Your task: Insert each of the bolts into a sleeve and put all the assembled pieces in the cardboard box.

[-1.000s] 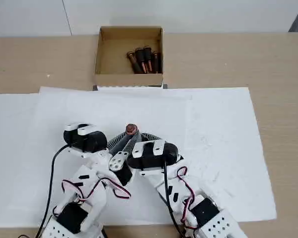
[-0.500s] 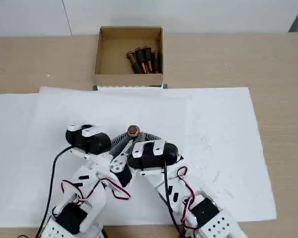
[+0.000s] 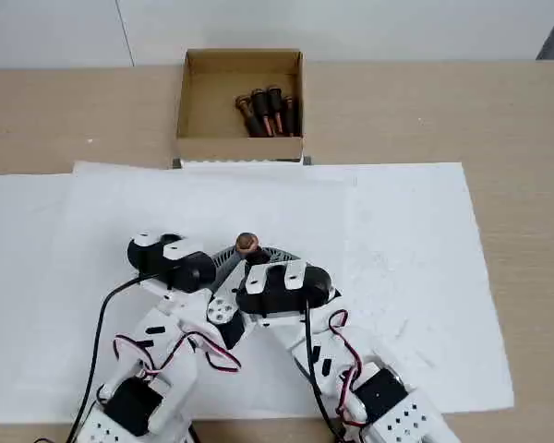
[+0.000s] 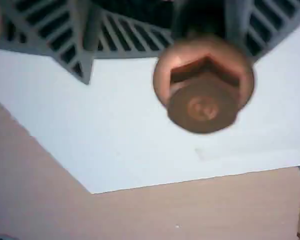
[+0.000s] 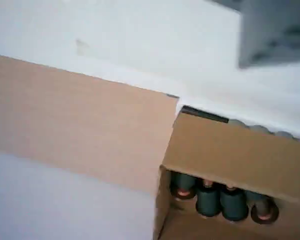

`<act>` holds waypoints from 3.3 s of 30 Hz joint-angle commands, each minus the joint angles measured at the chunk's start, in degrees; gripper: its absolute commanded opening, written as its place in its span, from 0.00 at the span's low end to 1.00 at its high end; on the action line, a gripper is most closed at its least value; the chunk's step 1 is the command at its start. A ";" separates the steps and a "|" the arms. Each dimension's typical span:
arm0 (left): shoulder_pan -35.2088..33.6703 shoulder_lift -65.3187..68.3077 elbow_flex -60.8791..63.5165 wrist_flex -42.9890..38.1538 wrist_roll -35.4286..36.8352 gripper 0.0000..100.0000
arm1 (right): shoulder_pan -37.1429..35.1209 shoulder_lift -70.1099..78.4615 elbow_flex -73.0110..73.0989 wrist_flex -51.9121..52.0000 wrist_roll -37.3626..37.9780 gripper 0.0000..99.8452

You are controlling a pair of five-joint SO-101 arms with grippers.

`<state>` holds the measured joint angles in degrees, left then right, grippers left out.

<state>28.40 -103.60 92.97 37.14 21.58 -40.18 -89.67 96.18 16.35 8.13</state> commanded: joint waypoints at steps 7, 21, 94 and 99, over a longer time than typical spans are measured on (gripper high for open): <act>-0.88 -0.35 -1.36 0.62 -1.76 0.17 | -0.48 -0.22 0.70 -0.22 0.35 0.00; -4.66 -0.35 -1.36 0.62 -2.90 0.17 | -0.66 -0.22 0.70 -0.22 0.35 0.00; -28.40 -0.35 3.38 13.19 -20.13 0.00 | 19.65 43.12 -60.66 25.89 -16.00 0.00; -27.96 -0.35 3.38 12.92 -20.04 0.00 | 20.44 56.57 -72.70 25.27 -15.91 0.00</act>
<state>0.44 -103.43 96.57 49.89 1.45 -20.13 -39.03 32.79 43.52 -7.78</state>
